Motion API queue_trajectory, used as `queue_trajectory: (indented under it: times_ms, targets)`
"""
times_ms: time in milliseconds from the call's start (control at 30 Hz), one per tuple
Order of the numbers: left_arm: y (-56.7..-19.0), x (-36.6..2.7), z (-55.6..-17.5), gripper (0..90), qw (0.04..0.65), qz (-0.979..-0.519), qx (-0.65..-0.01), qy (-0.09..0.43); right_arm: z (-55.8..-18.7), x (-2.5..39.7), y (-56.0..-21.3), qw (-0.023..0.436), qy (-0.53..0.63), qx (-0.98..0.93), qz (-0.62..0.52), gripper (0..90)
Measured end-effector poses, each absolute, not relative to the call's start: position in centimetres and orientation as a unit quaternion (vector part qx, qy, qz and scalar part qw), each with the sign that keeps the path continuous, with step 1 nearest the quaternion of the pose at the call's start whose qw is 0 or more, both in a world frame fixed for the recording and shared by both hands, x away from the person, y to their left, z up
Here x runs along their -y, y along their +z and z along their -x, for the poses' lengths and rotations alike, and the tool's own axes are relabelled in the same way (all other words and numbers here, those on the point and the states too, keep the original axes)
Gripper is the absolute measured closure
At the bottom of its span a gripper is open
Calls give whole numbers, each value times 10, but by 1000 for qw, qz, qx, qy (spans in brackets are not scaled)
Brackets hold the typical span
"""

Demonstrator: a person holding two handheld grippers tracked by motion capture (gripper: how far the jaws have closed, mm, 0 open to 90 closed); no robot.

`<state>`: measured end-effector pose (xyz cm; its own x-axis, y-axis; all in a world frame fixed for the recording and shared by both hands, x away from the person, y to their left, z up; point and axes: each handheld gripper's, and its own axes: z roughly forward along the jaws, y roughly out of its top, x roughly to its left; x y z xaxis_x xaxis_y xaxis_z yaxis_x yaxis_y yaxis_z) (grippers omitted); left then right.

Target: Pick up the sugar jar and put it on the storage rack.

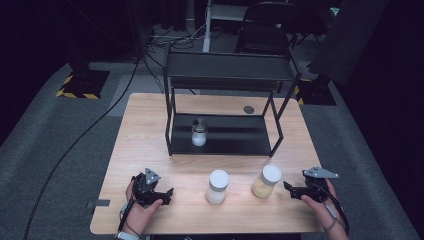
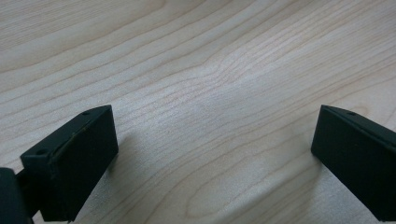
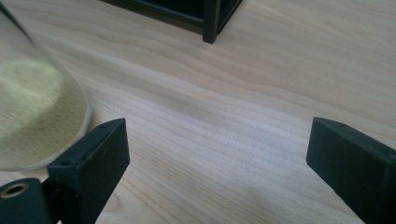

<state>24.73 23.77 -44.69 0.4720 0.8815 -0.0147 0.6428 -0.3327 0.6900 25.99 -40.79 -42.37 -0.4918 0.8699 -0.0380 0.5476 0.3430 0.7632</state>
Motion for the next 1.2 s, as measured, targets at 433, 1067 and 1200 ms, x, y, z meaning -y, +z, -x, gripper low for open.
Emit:
queue_trajectory:
  times_ms: [433,1067,1200]
  targets:
    - [-447,-238,-247,6,322,-795,-479,185,-247,408,-382,240,385,-777,-436,58]
    - [-447,-238,-247,6,321,-796,-478,186,-238,400,-335,234,414,-770,-426,58]
    - [-447,-238,-247,6,321,-796,-479,186,-237,395,-328,234,418,-770,-422,58]
